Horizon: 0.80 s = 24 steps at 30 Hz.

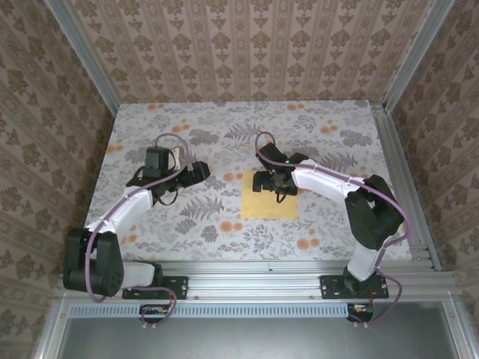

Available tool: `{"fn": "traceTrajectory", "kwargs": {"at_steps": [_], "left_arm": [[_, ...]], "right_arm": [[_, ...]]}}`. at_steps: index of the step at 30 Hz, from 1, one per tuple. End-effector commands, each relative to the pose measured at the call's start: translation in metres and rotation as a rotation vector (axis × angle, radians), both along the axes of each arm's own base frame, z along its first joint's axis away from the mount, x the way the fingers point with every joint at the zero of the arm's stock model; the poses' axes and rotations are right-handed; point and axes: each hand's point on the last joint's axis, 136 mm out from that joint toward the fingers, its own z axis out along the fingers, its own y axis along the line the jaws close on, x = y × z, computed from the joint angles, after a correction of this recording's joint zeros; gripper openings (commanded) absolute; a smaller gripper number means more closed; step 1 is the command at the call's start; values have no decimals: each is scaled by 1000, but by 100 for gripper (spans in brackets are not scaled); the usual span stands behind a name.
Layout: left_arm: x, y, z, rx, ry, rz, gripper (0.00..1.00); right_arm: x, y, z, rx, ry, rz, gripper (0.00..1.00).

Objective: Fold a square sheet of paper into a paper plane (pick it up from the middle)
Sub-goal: Move the square sheet of paper to the center of the table.

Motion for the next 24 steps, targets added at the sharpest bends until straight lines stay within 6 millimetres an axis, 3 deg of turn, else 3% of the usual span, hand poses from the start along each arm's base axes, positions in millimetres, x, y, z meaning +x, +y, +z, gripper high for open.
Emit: {"fn": "traceTrajectory", "kwargs": {"at_steps": [1,12,24], "left_arm": [[3,-5,8,5,-18,-31,100],[1,-6,6,2,-10,-41,100],[-1,-7,4,7,-3,-34,100]], "right_arm": [[9,-9,-4,-75,-4,-104,97],[24,8,-29,-118,22,-63,97],[18,21,-64,-120,120,53,95]]}}
